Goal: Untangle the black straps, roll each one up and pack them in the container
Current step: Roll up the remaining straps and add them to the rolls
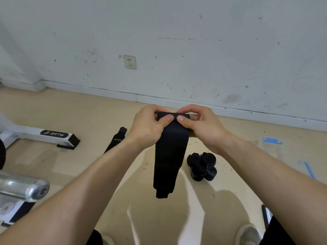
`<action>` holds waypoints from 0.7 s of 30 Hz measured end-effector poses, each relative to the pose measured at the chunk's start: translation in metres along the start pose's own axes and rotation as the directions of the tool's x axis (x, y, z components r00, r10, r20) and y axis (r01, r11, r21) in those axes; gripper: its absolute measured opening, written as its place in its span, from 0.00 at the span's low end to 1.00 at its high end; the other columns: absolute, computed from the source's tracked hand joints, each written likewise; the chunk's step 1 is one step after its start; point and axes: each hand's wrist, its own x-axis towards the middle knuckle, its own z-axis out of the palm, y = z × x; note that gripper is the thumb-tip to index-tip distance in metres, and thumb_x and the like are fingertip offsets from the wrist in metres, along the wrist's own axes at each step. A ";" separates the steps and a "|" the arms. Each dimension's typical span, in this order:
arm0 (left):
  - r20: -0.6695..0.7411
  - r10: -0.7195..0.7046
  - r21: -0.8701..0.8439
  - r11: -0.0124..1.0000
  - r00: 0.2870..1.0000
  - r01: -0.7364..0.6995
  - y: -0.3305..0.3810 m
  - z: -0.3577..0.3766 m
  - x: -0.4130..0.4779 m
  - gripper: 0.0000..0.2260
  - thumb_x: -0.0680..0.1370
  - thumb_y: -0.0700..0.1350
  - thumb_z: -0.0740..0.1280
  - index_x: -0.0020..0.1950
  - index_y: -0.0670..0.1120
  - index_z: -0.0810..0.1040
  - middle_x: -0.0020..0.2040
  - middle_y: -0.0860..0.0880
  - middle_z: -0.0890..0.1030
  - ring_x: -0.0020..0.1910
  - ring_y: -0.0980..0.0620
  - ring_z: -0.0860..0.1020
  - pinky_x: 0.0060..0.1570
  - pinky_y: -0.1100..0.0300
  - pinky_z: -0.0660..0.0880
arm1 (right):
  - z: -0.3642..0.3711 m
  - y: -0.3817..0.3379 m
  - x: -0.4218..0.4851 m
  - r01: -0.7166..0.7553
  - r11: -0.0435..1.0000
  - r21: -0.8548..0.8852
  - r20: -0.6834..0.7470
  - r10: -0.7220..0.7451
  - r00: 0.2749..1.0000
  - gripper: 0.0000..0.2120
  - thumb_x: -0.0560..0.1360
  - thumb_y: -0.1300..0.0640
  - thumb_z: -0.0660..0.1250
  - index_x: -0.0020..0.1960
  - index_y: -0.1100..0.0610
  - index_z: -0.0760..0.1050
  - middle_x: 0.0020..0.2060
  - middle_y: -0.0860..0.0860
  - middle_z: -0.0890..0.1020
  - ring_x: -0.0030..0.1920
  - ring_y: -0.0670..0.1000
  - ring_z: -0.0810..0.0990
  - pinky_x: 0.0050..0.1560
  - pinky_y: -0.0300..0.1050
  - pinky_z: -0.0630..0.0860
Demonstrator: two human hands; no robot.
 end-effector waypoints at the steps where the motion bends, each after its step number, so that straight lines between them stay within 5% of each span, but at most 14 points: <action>1: -0.003 0.004 0.035 0.999 1.000 -0.004 0.000 0.002 0.001 0.03 0.81 0.46 0.70 0.54 0.50 0.81 0.49 0.52 0.84 0.49 0.54 0.82 0.45 0.65 0.75 | 0.001 0.001 0.000 0.021 1.000 -0.015 -0.017 -0.021 1.000 0.05 0.79 0.64 0.70 0.52 0.56 0.80 0.44 0.61 0.85 0.41 0.54 0.83 0.44 0.50 0.81; 8: 0.095 -0.091 -0.246 0.963 0.991 0.112 0.001 -0.003 -0.002 0.02 0.80 0.42 0.72 0.51 0.48 0.79 0.40 0.46 0.85 0.37 0.49 0.83 0.38 0.57 0.80 | -0.003 -0.002 0.004 0.004 0.997 0.073 0.029 -0.006 1.000 0.08 0.77 0.68 0.70 0.48 0.56 0.79 0.44 0.60 0.82 0.41 0.56 0.80 0.41 0.47 0.77; 14: 0.154 -0.123 -0.409 0.895 0.980 0.177 0.002 -0.006 -0.002 0.05 0.78 0.35 0.72 0.49 0.45 0.81 0.40 0.44 0.86 0.40 0.47 0.85 0.46 0.54 0.84 | -0.006 -0.004 0.005 -0.170 0.929 0.329 0.150 0.127 0.981 0.10 0.77 0.69 0.68 0.47 0.56 0.80 0.42 0.55 0.83 0.41 0.53 0.81 0.40 0.42 0.78; 18: 0.149 -0.148 -0.439 0.876 0.978 0.199 0.001 -0.005 -0.003 0.08 0.77 0.33 0.73 0.50 0.45 0.82 0.43 0.43 0.87 0.43 0.46 0.85 0.48 0.56 0.83 | -0.008 -0.002 0.004 -0.181 0.943 0.279 0.167 0.138 0.976 0.03 0.80 0.60 0.68 0.48 0.55 0.79 0.44 0.53 0.82 0.42 0.52 0.81 0.43 0.42 0.78; 21: 0.162 -0.156 -0.473 0.854 0.974 0.216 0.003 -0.003 -0.005 0.09 0.76 0.32 0.74 0.51 0.44 0.83 0.46 0.42 0.87 0.44 0.46 0.86 0.46 0.58 0.82 | -0.006 0.002 0.007 -0.103 0.963 0.248 0.086 0.083 0.993 0.03 0.78 0.65 0.70 0.48 0.58 0.80 0.42 0.57 0.83 0.42 0.54 0.82 0.46 0.45 0.79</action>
